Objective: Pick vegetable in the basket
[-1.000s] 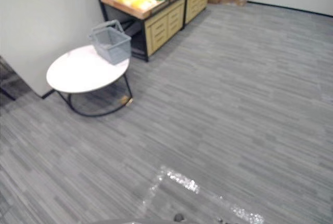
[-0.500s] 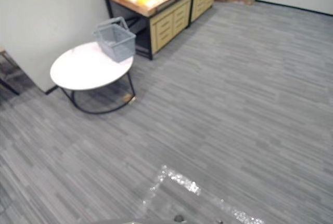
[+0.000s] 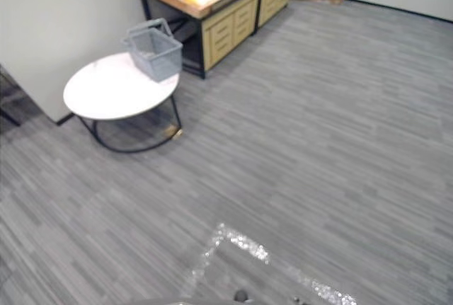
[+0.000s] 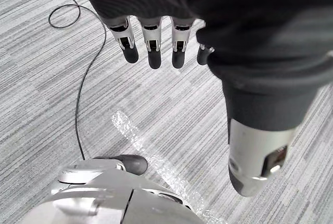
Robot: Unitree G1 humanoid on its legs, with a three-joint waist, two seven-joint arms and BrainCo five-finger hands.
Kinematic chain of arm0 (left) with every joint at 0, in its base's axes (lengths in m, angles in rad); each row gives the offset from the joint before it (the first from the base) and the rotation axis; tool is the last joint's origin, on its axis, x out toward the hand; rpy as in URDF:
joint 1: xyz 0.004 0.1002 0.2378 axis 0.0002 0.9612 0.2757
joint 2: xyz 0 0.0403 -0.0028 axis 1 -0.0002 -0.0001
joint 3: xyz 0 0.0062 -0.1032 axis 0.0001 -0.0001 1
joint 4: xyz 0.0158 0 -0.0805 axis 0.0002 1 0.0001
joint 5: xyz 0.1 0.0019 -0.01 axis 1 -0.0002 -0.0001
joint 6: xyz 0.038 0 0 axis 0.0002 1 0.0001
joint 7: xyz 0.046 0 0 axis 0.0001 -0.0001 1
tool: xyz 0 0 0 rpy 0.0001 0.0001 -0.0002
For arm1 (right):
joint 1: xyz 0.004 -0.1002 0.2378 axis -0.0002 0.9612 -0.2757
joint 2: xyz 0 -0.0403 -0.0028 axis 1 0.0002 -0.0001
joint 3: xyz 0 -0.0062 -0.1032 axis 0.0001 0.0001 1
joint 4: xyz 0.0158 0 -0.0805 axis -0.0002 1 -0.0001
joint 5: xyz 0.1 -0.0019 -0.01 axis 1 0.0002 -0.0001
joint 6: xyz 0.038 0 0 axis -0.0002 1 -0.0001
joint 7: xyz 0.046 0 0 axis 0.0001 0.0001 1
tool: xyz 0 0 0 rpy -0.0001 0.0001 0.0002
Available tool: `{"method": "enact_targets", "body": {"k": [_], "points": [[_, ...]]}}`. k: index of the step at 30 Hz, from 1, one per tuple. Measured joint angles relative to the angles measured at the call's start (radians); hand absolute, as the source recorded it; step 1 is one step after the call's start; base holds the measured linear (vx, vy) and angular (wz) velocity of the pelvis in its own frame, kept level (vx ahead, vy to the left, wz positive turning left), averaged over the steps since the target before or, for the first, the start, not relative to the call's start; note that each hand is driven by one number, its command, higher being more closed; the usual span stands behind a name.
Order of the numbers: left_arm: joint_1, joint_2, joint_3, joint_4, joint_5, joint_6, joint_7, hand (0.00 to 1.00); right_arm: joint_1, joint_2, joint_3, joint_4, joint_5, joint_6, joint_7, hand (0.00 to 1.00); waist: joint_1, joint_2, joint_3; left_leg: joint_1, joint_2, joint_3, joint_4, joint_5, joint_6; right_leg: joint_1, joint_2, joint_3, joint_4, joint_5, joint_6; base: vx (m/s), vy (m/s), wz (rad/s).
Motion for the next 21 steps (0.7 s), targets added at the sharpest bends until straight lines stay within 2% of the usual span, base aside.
{"method": "enact_targets", "body": {"k": [3,6,7,8,9,10,12,14,16,17,18,19,21], "points": [[-0.008,-0.001,0.000,-0.003,-0.007,0.000,0.003,0.00,-0.010,0.003,0.000,-0.006,0.000,0.000,0.000,0.00,0.000,0.004,0.021,-0.020,0.007,0.000,0.011,0.002,-0.004,-0.053,-0.002,-0.006,0.090,-0.040,-0.022,-0.01,-0.046,0.01],[-0.033,0.009,0.001,-0.011,-0.008,0.001,0.023,0.00,-0.027,0.027,0.004,-0.019,0.001,-0.001,-0.005,0.00,0.000,-0.017,0.067,-0.074,0.008,-0.004,0.097,-0.021,-0.034,-0.141,-0.031,-0.022,0.263,-0.135,-0.031,-0.04,-0.058,0.19],[-0.037,0.014,0.001,-0.015,-0.008,0.001,0.032,0.00,-0.026,0.041,0.021,-0.026,0.005,-0.001,-0.012,0.00,0.001,-0.033,0.085,-0.116,0.010,-0.005,0.193,-0.043,-0.048,-0.157,-0.045,-0.029,0.309,-0.180,-0.034,-0.05,-0.086,0.30],[-0.036,0.016,0.004,-0.022,-0.011,0.001,0.039,0.00,-0.025,0.048,0.036,-0.031,0.015,-0.002,-0.018,0.00,0.005,-0.043,0.101,-0.156,0.016,-0.002,0.300,-0.055,-0.053,-0.152,-0.052,-0.032,0.328,-0.200,-0.040,-0.03,-0.125,0.31],[-0.031,0.010,0.023,-0.034,-0.034,0.001,0.045,0.00,-0.025,0.048,0.055,-0.034,0.021,-0.002,-0.024,0.00,0.009,-0.045,0.113,-0.229,0.034,-0.006,0.474,-0.059,-0.048,-0.134,-0.056,-0.043,0.337,-0.212,-0.051,0.01,-0.139,0.28],[-0.028,-0.008,0.056,-0.040,-0.048,0.002,0.048,0.00,-0.024,0.043,0.084,-0.056,0.021,-0.004,-0.035,0.00,0.009,-0.029,0.124,-0.311,0.068,-0.007,0.664,-0.044,-0.026,-0.112,-0.050,-0.062,0.350,-0.225,-0.061,0.03,-0.106,0.28],[-0.024,-0.027,0.081,-0.049,-0.074,0.002,0.060,0.00,-0.009,0.039,0.137,-0.097,0.019,-0.005,-0.052,0.00,0.015,-0.024,0.144,-0.399,0.102,-0.008,0.861,-0.007,0.006,-0.081,-0.054,-0.082,0.384,-0.252,-0.073,0.06,-0.036,0.30],[-0.022,-0.029,0.079,-0.058,-0.094,0.002,0.061,0.00,-0.010,0.032,0.205,-0.133,0.018,-0.005,-0.062,0.00,0.037,-0.026,0.145,-0.447,0.105,-0.005,0.905,-0.027,-0.004,-0.055,-0.077,-0.088,0.387,-0.275,-0.073,0.10,0.016,0.21],[-0.020,-0.042,0.069,-0.071,-0.115,-0.003,0.064,0.00,-0.043,0.028,0.235,-0.161,0.016,-0.010,-0.062,0.00,0.052,-0.027,0.147,-0.484,0.095,-0.004,0.803,-0.028,-0.008,-0.049,-0.106,-0.090,0.379,-0.272,-0.051,0.11,0.065,0.13],[-0.018,-0.042,0.069,-0.071,-0.125,-0.008,0.065,0.00,-0.078,0.027,0.258,-0.161,0.016,-0.011,-0.062,0.00,0.058,-0.025,0.147,-0.494,0.094,-0.006,0.676,-0.020,-0.008,-0.045,-0.121,-0.090,0.369,-0.273,-0.035,0.16,0.133,0.07],[-0.010,-0.049,0.069,-0.072,-0.138,-0.014,0.066,0.00,-0.106,0.030,0.296,-0.175,0.016,-0.013,-0.060,0.00,0.058,-0.025,0.146,-0.497,0.096,-0.010,0.520,0.011,-0.009,-0.043,-0.133,-0.090,0.359,-0.277,-0.017,0.18,0.153,0.07],[-0.005,-0.052,0.070,-0.073,-0.147,-0.015,0.066,0.00,-0.113,0.031,0.315,-0.192,0.016,-0.015,-0.060,0.00,0.057,-0.023,0.145,-0.496,0.098,-0.014,0.443,0.033,-0.011,-0.043,-0.137,-0.089,0.356,-0.281,-0.006,0.23,0.195,0.04],[0.011,-0.060,0.070,-0.066,-0.162,-0.013,0.071,0.00,-0.124,0.030,0.372,-0.217,0.016,-0.031,-0.059,0.00,0.062,-0.009,0.143,-0.476,0.107,-0.054,0.204,0.109,-0.027,-0.014,-0.156,-0.077,0.350,-0.310,0.048,0.36,0.326,-0.03]]}}
